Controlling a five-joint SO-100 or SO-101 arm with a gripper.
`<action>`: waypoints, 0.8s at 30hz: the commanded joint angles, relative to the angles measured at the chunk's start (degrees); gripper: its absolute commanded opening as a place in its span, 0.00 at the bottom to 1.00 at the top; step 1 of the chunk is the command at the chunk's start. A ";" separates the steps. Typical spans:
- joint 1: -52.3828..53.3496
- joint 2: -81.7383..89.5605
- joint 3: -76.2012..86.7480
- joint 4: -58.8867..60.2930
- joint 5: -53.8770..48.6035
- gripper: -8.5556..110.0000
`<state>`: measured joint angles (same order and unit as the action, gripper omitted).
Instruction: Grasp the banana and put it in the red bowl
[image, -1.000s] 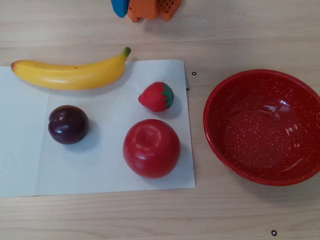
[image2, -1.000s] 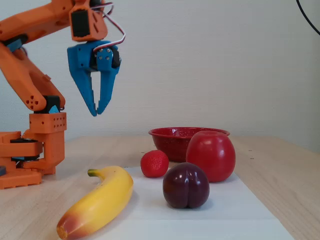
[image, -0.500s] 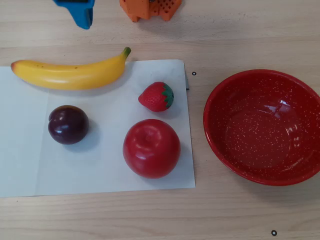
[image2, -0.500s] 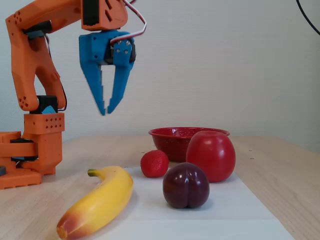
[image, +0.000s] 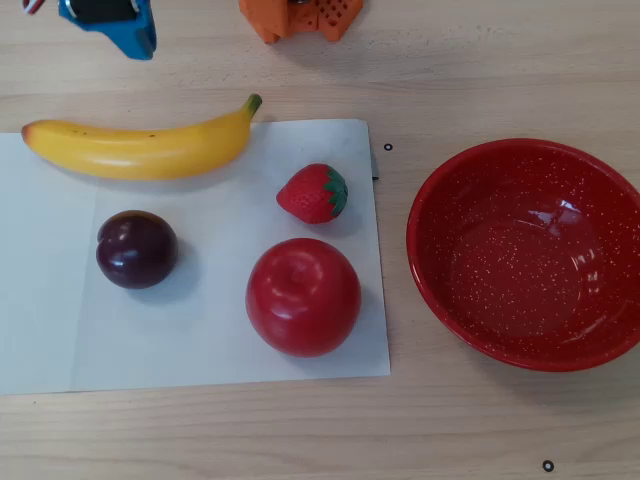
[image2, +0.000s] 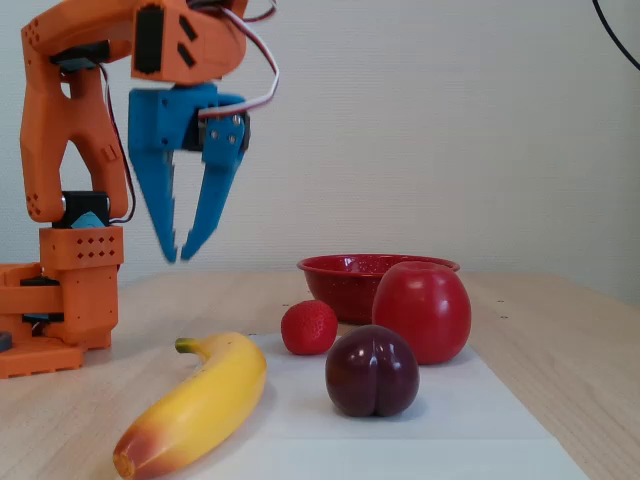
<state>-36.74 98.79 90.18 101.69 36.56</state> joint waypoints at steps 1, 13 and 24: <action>-2.29 2.29 0.09 -3.52 2.99 0.11; -4.39 -0.44 6.68 -16.08 8.70 0.22; -6.50 -3.08 10.63 -21.09 15.29 0.42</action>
<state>-41.75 92.90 102.57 81.56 50.01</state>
